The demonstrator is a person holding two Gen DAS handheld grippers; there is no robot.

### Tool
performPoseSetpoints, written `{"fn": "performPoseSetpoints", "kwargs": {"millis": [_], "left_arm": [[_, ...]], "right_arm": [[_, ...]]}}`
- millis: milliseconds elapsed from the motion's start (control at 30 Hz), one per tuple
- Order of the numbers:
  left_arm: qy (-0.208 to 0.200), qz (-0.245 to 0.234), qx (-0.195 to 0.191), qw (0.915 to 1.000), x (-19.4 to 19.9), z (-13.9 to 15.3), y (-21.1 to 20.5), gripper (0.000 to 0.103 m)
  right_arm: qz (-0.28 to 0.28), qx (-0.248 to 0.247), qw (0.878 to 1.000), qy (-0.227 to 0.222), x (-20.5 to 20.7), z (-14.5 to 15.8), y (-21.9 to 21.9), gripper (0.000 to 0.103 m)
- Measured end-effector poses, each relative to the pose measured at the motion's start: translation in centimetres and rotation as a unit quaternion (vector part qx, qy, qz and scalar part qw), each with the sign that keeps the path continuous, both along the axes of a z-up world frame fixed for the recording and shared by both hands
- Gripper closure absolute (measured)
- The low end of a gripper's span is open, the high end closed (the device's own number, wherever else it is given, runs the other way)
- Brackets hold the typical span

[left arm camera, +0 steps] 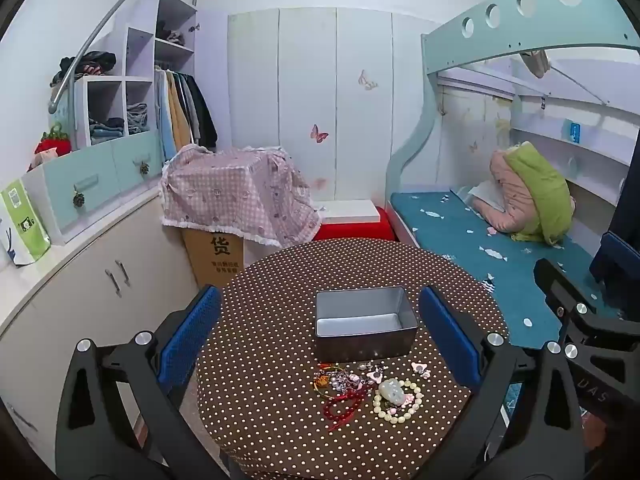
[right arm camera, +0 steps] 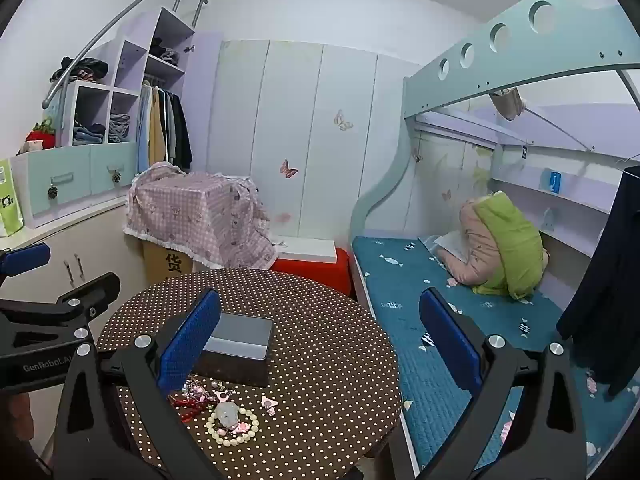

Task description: Organize jewelry

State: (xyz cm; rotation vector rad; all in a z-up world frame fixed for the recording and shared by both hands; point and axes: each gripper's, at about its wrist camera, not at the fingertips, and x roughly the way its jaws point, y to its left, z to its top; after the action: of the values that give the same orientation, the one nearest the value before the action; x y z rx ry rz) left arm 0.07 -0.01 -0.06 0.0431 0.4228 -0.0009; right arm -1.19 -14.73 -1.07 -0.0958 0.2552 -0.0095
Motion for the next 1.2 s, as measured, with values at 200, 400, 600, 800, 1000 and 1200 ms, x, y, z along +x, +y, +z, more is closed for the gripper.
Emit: {"fn": "performPoseSetpoints", "kwargs": {"millis": [200, 400, 600, 800, 1000, 1200], "left_arm": [[-0.005, -0.003, 0.010, 0.9999, -0.2, -0.1, -0.6, 0.005], [0.001, 0.004, 0.007, 1.0000, 0.3, -0.5, -0.6, 0.005], [0.010, 0.004, 0.002, 0.9999, 1.3, -1.3, 0.0, 0.005], [0.016, 0.003, -0.002, 0.9999, 1.9, -1.6, 0.2, 0.005], [0.021, 0.002, -0.003, 0.9998, 2.1, -1.8, 0.4, 0.005], [0.018, 0.001, -0.002, 0.9998, 2.0, -1.7, 0.3, 0.005]], "right_arm": [[0.002, 0.005, 1.000, 0.006, 0.2, 0.0, 0.0, 0.007], [0.002, 0.003, 1.000, 0.006, 1.1, 0.0, -0.5, 0.007], [0.003, 0.005, 1.000, 0.013, 1.0, -0.4, 0.0, 0.007], [0.004, 0.003, 1.000, 0.018, 1.6, -0.6, 0.1, 0.007], [0.003, 0.001, 1.000, 0.025, 1.5, -0.7, 0.4, 0.007], [0.000, -0.002, 1.000, 0.022, 1.1, -0.6, 0.5, 0.007]]}}
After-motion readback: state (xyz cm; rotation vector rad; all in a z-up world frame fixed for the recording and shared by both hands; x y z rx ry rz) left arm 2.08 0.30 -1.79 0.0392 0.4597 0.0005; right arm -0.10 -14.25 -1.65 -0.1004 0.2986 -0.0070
